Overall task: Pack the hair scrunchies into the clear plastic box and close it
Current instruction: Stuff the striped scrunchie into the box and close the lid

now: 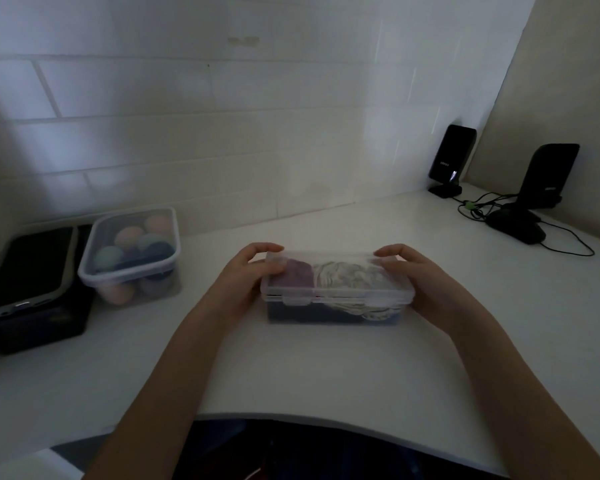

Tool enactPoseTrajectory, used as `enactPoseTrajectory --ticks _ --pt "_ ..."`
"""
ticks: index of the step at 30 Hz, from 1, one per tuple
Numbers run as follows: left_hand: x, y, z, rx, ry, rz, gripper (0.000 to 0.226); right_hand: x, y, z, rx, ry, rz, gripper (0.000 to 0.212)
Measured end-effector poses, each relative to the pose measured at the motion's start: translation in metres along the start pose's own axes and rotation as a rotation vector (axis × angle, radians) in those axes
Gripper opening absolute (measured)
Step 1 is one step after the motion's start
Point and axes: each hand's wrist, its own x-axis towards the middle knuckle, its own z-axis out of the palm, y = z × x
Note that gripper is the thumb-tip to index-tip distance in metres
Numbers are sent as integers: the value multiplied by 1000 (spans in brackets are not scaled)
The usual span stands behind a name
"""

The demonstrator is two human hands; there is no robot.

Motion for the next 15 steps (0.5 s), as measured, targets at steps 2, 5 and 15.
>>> enactPoseTrajectory --ticks 2,5,15 --pt "-1 -1 0 2 13 7 22 0 2 -2 2 -6 -4 30" --pt "-3 1 0 -9 19 17 23 -2 2 -2 28 -12 -28 39" --pt "-8 -7 10 430 209 278 16 -1 9 11 -487 295 -297 17"
